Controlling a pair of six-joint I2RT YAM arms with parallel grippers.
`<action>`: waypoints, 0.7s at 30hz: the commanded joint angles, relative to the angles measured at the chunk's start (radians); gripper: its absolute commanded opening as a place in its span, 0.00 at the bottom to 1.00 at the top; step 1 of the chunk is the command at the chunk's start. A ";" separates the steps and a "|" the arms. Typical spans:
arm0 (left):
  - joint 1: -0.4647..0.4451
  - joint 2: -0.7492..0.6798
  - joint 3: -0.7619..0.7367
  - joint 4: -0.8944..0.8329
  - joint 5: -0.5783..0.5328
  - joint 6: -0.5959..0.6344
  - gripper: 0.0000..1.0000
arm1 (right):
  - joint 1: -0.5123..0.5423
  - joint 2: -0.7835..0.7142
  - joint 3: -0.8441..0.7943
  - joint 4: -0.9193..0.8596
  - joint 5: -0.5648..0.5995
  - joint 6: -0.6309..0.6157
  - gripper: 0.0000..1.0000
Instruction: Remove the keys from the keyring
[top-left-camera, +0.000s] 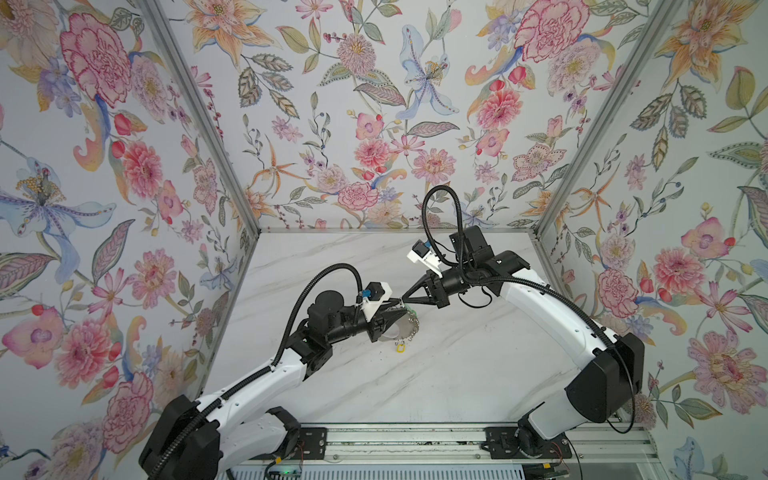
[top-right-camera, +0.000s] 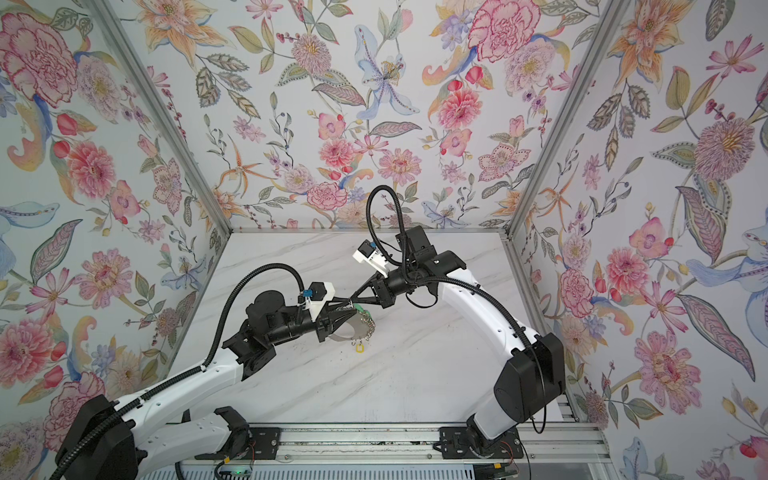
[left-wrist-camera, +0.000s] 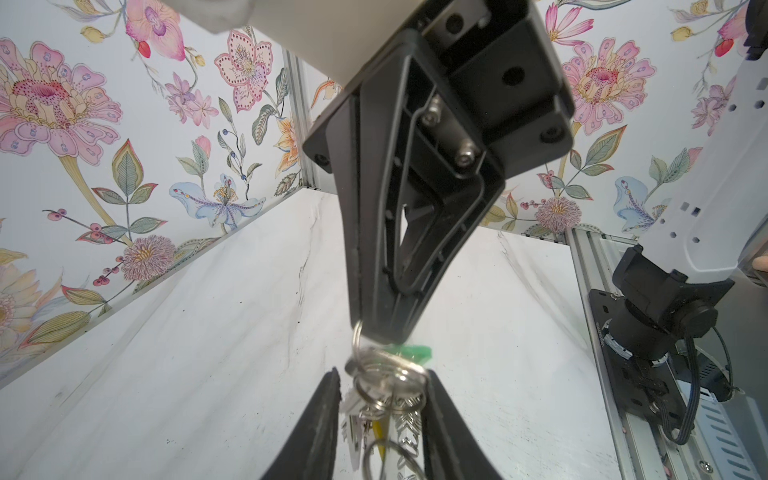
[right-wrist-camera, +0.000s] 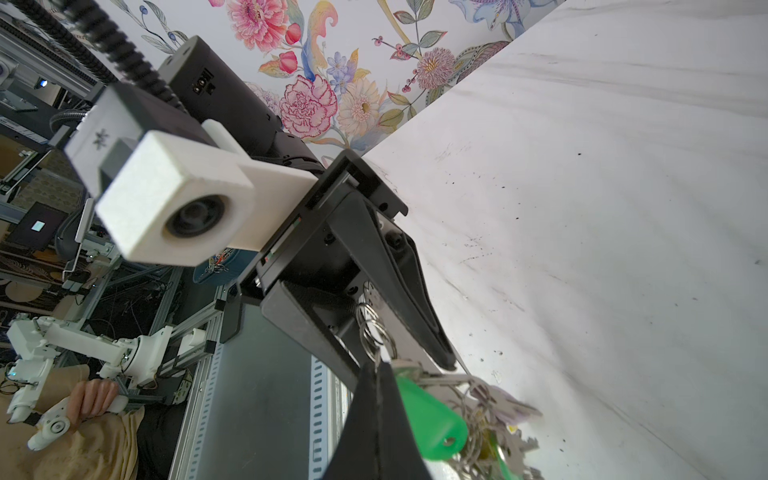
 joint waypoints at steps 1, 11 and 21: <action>-0.008 -0.020 -0.001 -0.013 -0.013 0.008 0.36 | -0.006 -0.004 0.031 -0.002 -0.041 -0.025 0.00; -0.008 -0.025 0.001 -0.019 -0.029 0.016 0.30 | 0.000 0.011 0.028 0.000 -0.051 -0.025 0.00; -0.008 -0.049 -0.025 0.002 -0.047 0.005 0.34 | 0.009 0.023 0.011 -0.001 -0.049 -0.026 0.00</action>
